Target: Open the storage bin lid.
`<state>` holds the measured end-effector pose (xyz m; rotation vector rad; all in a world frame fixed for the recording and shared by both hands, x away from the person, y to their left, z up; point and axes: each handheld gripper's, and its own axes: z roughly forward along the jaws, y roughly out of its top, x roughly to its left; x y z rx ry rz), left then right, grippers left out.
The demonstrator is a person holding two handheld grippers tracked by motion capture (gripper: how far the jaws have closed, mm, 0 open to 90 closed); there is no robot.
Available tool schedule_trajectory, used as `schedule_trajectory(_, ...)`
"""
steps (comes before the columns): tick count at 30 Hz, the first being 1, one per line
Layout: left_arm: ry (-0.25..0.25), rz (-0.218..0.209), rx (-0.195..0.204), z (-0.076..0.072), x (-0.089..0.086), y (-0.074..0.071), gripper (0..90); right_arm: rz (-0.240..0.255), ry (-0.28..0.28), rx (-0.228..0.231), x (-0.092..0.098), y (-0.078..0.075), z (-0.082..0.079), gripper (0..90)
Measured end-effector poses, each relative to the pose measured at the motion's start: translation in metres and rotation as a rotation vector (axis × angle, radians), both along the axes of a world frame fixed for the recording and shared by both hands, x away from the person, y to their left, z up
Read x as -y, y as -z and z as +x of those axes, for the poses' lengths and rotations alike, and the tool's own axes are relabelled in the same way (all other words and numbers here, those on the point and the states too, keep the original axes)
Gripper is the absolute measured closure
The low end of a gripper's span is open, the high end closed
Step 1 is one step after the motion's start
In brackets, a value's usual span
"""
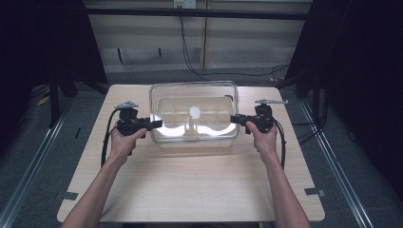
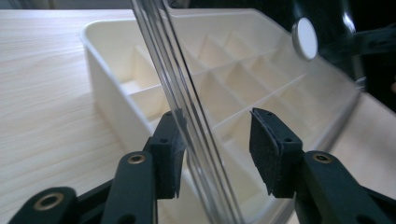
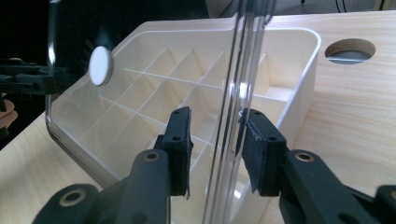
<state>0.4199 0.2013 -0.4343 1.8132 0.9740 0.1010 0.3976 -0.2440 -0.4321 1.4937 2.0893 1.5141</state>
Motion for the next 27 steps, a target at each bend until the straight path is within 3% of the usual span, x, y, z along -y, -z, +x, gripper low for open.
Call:
schedule_trajectory(6,-0.002,-0.012,0.003,-0.001,-0.002,-0.003,60.1,0.041,-0.013,0.020,0.003,-0.005,-0.003,68.7)
schedule_trajectory(9,-0.010,-0.010,0.011,-0.003,-0.003,-0.006,60.8,0.052,-0.027,0.030,0.003,-0.007,-0.005,68.0)
schedule_trajectory(10,-0.011,-0.017,0.010,-0.003,-0.004,-0.006,61.3,0.067,-0.056,0.038,0.004,-0.008,-0.006,64.4)
schedule_trajectory(20,-0.019,-0.017,0.019,-0.004,-0.009,-0.010,62.6,0.075,-0.134,0.064,0.002,-0.010,-0.008,64.5)
schedule_trajectory(23,-0.013,-0.012,0.025,-0.005,-0.011,-0.011,63.0,0.070,-0.131,0.064,0.002,-0.009,-0.008,68.1)
schedule_trajectory(24,-0.016,-0.015,0.026,-0.006,-0.010,-0.011,63.6,0.047,-0.109,0.063,0.001,-0.009,-0.009,71.6)
schedule_trajectory(27,-0.017,-0.010,0.031,-0.006,-0.009,-0.012,63.7,0.043,-0.094,0.058,0.000,-0.008,-0.008,71.4)
